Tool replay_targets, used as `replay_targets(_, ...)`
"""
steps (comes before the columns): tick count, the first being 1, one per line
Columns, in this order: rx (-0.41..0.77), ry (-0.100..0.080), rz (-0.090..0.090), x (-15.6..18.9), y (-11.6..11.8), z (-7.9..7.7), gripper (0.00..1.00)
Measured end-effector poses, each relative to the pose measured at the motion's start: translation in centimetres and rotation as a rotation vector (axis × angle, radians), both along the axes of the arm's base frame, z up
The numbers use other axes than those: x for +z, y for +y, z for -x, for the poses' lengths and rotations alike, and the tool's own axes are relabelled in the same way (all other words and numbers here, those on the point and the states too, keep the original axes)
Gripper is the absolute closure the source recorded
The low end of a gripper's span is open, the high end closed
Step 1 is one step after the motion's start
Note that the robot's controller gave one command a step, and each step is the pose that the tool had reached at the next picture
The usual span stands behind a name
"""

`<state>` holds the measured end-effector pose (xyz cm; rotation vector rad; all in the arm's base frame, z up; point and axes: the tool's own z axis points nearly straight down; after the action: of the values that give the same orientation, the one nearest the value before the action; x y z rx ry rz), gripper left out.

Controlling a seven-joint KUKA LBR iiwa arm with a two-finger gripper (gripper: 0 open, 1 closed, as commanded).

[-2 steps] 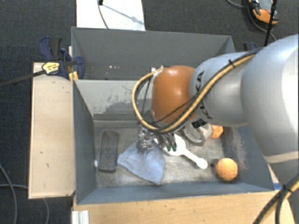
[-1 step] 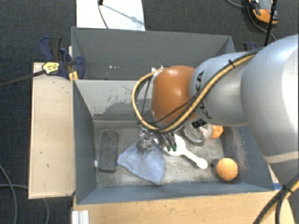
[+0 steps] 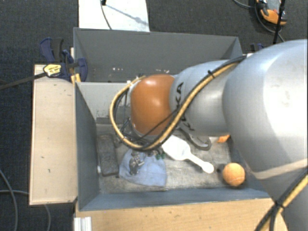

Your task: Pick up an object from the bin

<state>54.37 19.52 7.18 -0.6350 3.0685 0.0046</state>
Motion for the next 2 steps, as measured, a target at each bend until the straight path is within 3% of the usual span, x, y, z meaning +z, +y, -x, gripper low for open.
replay_targets(1, -0.008, 0.003, 0.000, 0.04, -0.10, 0.05, 1.00)
replay_targets(2, -0.009, 0.003, 0.000, 0.04, -0.10, 0.05, 1.00)
